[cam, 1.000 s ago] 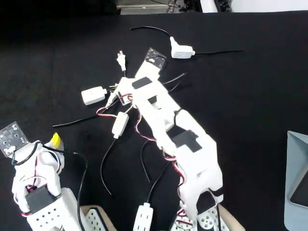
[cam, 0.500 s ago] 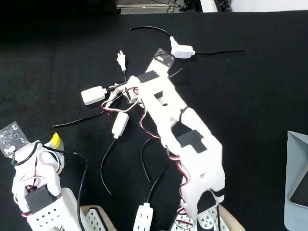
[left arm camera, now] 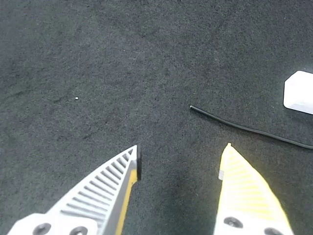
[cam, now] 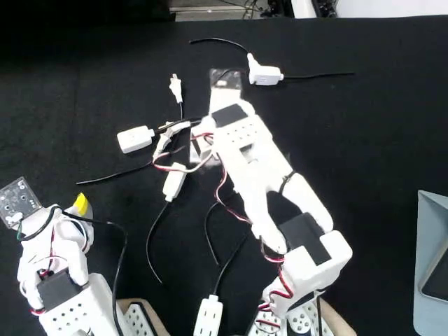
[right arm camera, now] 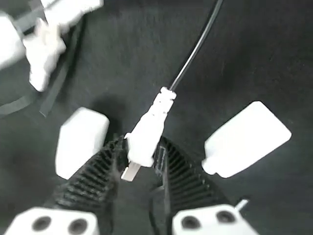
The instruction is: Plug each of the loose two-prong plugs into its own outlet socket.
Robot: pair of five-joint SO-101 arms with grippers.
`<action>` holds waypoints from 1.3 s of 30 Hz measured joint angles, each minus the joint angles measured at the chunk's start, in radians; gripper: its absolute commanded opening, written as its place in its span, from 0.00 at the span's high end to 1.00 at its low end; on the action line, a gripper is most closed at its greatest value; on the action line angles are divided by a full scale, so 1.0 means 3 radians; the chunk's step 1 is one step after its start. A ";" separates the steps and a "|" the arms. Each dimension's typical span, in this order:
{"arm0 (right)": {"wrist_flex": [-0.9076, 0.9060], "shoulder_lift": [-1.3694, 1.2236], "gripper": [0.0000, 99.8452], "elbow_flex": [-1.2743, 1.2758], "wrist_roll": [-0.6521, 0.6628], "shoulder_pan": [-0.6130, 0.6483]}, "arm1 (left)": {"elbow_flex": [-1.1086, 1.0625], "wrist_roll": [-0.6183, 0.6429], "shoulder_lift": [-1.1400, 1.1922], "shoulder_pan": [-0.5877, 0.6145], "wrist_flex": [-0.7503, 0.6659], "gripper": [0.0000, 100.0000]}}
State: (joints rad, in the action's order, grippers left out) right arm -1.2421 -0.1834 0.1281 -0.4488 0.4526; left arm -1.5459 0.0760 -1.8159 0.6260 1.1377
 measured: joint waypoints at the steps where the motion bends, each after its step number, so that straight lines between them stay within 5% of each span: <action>1: 0.0000 0.0000 0.99 0.0072 0.0092 0.0000 | 0.0000 0.0000 0.0000 0.0000 0.0000 0.72; 7: 0.0026 -0.0307 0.99 0.0138 0.0338 -0.0005 | 0.0000 0.0000 0.0000 0.0000 0.0000 0.72; 13: -0.0061 -0.0711 0.86 -0.0077 0.0348 -0.0010 | 0.0000 0.0000 0.0000 0.0000 0.0000 0.72; 39: -0.0225 -0.0803 0.88 -0.0506 -0.0128 -0.0066 | 0.0000 0.0000 0.0000 0.0000 0.0000 0.72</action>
State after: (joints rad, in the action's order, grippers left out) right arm -1.3096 -0.4242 -0.0238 -0.4872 0.4327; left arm -1.5459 0.0760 -1.8159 0.6260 1.1377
